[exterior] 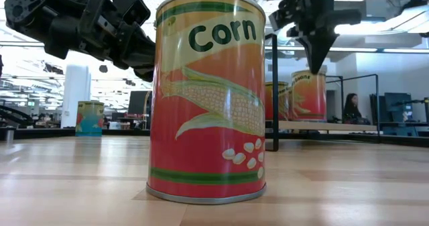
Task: Pick and place cans onto a shelf
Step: Put the canned green beans on the shelf aligned with the other canned green beans, then put the canned peaches on the shelf aligned with the other canned peaches
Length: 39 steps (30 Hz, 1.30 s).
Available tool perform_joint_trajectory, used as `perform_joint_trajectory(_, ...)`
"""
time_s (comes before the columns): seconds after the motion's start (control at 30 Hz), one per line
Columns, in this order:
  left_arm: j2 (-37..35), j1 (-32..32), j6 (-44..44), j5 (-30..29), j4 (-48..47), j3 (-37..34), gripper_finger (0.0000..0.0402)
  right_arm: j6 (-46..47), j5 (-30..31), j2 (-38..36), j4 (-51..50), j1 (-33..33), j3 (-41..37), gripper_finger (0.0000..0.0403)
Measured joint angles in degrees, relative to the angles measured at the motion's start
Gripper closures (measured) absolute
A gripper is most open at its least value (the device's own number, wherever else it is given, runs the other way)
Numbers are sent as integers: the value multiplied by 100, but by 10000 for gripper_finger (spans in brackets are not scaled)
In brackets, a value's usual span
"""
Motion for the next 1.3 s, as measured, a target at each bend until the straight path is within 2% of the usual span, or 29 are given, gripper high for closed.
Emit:
perform_joint_trajectory(0.43, 2, 0, -9, -105, -11, 2, 401, -348, 16, -3, 116, -433, 3, 386)
perform_joint_trajectory(0.73, 4, 0, -13, -107, -11, 2, 401, -404, 18, -3, 314, -582, 1, 337)
perform_joint_trajectory(0.87, 4, 0, -13, -109, -11, 4, 401, -407, 298, -3, 325, -583, -1, 327)
perform_joint_trajectory(1.13, 4, 0, -13, -123, -11, 4, 401, -330, 461, -33, 180, -487, -2, 326)
perform_joint_trajectory(1.3, 4, 0, -13, -135, -55, 6, 401, 82, 562, -495, 266, -61, -130, 341)
